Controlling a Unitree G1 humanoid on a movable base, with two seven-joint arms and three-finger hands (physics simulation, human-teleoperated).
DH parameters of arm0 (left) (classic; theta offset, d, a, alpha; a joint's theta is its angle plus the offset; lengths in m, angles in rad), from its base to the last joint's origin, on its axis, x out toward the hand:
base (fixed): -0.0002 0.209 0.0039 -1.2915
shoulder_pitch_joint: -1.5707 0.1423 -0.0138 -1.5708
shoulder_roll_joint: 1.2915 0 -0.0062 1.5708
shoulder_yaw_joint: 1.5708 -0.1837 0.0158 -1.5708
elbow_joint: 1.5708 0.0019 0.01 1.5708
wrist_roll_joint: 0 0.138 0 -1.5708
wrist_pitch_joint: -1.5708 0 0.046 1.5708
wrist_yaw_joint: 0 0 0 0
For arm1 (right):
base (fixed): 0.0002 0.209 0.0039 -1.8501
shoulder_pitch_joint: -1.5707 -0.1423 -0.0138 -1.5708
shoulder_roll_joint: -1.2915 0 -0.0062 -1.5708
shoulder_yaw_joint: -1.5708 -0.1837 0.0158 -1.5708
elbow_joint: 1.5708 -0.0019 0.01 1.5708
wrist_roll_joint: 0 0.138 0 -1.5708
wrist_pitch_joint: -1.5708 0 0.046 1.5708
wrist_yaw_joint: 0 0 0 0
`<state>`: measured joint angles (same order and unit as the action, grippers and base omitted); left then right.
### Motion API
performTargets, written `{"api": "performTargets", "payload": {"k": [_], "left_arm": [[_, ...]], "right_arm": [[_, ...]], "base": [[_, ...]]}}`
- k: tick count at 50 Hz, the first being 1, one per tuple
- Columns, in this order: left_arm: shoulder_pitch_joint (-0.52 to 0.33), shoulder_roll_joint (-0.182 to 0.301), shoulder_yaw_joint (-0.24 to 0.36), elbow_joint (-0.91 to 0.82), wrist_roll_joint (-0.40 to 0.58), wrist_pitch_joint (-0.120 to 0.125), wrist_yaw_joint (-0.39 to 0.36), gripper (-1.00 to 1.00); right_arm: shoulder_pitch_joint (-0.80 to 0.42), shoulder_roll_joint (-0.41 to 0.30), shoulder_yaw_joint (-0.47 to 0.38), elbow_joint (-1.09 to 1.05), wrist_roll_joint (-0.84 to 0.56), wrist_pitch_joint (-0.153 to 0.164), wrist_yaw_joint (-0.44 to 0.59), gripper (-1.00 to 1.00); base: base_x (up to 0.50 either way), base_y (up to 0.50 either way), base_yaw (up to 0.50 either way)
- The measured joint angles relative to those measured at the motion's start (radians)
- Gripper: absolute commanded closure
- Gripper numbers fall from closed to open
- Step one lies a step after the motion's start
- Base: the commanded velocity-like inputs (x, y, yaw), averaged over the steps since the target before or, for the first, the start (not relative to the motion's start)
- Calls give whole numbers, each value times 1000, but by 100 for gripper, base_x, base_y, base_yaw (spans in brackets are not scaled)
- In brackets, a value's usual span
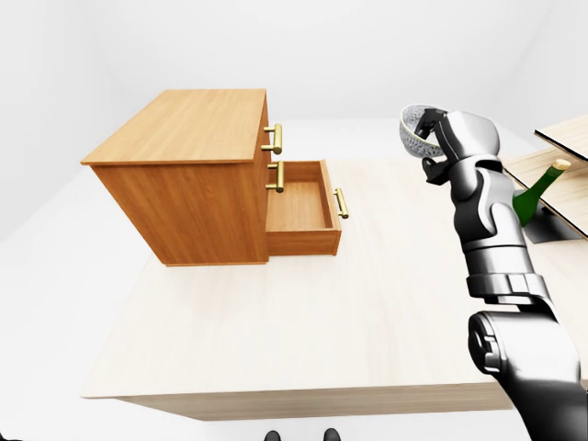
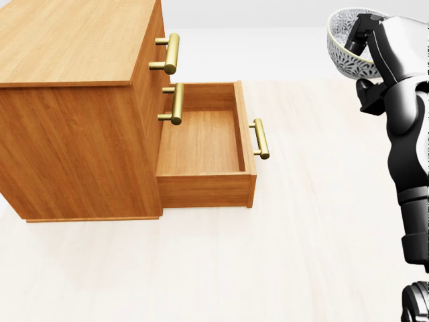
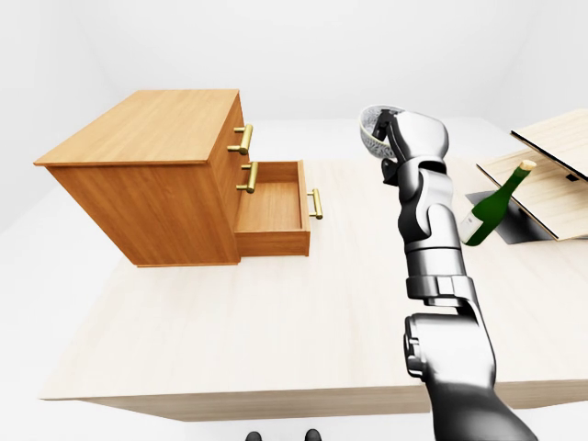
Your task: Put the bowl on top of the cabinet.
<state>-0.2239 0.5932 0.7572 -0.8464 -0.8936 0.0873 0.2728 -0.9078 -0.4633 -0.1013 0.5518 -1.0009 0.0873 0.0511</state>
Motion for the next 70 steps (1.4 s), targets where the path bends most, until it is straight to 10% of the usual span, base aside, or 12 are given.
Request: {"api": "performTargets", "payload": {"k": [70], "left_arm": [[4,23,18,14,-31,0,14,-98]], "right_arm": [[-478,240,123,265,-54,0,76,100]], "base": [[0,0,0]]}}
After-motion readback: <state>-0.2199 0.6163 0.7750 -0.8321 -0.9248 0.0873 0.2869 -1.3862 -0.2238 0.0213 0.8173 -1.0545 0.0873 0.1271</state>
